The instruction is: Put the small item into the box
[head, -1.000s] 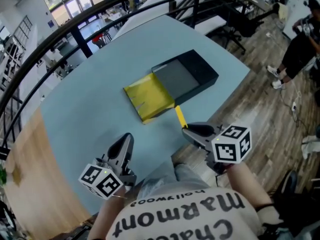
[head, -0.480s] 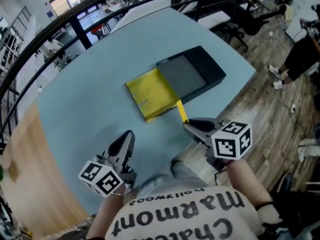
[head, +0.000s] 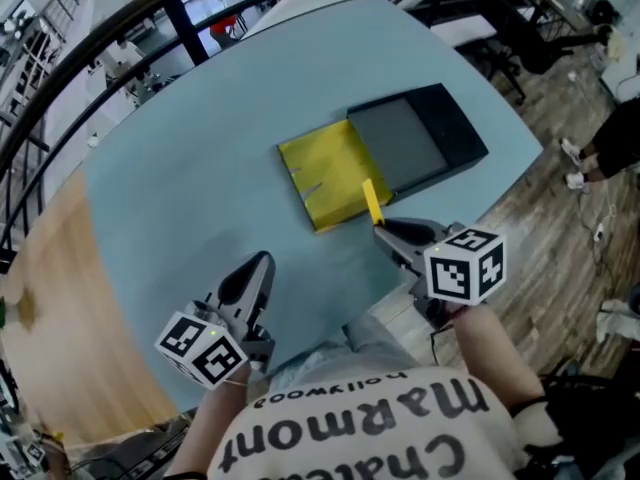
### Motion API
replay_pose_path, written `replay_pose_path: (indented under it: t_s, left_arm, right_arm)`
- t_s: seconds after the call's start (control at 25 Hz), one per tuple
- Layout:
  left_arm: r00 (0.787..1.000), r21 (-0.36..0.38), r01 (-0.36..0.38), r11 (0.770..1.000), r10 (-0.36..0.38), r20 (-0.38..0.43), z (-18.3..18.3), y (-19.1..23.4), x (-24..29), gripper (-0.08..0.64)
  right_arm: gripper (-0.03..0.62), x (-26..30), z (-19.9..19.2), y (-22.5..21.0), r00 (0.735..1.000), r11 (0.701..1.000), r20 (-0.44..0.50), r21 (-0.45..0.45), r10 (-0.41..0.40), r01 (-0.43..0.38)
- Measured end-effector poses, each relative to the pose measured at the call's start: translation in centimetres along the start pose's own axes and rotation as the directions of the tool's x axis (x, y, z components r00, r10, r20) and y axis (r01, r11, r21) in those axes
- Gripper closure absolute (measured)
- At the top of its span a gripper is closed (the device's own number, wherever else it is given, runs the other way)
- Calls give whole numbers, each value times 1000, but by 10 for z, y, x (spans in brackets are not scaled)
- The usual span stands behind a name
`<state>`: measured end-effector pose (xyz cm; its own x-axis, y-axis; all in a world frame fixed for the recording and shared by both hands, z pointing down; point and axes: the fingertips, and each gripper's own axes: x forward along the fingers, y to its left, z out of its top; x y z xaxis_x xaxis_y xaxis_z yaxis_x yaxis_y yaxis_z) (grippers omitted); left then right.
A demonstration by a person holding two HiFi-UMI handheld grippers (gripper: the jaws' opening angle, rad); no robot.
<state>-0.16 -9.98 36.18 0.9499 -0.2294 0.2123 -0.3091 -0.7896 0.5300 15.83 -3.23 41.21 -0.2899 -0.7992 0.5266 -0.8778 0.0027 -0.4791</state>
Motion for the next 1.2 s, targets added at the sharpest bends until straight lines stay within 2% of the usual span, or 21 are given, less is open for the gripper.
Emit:
replay_pose_path:
  t_s: [0.16, 0.44, 0.64, 1.0, 1.2]
  left_arm:
    - [1000, 1, -18, 1000, 18, 7, -4, 2, -7, 558]
    - [998, -14, -36, 999, 37, 53, -6, 0, -19, 558]
    - [998, -23, -6, 1000, 7, 68, -9, -7, -18, 558]
    - [997, -73, -10, 997, 16, 74, -5, 3, 8, 558]
    - [998, -109, -18, 994, 24, 51, -8, 12, 30, 558]
  right_arm:
    - [517, 11, 4, -2, 1000, 999, 16, 33, -2, 1]
    - [517, 19, 15, 10, 1000, 999, 12, -39, 6, -6]
    - [517, 24, 20, 12, 1000, 995, -4, -101, -8, 8]
    - [518, 30, 27, -4, 999, 996, -43, -90, 7, -11]
    - [517, 34, 36, -6, 997, 991, -76, -126, 24, -34]
